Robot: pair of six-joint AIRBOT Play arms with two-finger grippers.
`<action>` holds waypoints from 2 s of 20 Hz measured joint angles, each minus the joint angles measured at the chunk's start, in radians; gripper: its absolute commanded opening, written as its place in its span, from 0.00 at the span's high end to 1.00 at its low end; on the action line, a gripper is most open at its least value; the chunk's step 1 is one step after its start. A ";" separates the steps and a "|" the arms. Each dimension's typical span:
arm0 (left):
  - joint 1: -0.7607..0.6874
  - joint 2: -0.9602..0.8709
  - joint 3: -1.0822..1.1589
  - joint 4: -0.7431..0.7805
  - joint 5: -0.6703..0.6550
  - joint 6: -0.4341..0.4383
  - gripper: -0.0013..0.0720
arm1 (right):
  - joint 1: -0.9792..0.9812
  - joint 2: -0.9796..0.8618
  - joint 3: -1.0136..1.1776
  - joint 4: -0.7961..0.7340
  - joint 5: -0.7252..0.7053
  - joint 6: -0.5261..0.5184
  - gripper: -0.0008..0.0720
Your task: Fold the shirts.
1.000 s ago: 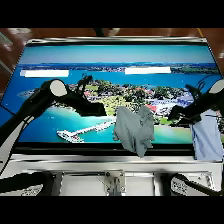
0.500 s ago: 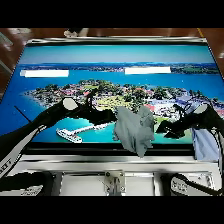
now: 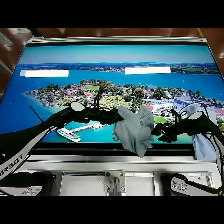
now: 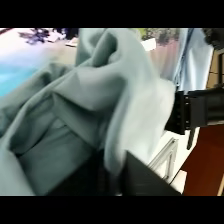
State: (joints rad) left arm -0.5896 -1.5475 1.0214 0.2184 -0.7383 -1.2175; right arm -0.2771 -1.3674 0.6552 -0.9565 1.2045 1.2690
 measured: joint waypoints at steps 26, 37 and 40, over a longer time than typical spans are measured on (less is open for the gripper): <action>0.226 0.453 0.299 0.172 -0.293 0.176 0.94 | 0.000 0.520 0.490 0.274 -0.124 -0.179 0.91; 0.253 0.576 0.452 0.840 -0.556 -0.138 0.94 | 0.000 0.665 0.623 0.155 -0.084 -0.152 0.91; 0.253 0.584 0.566 0.902 -0.570 -0.160 0.94 | 0.000 0.705 0.626 0.106 -0.080 -0.136 0.91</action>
State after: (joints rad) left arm -0.3363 -0.9630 1.5879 1.1206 -1.3083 -1.3773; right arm -0.2768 -0.6624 1.2812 -0.8505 1.1240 1.1332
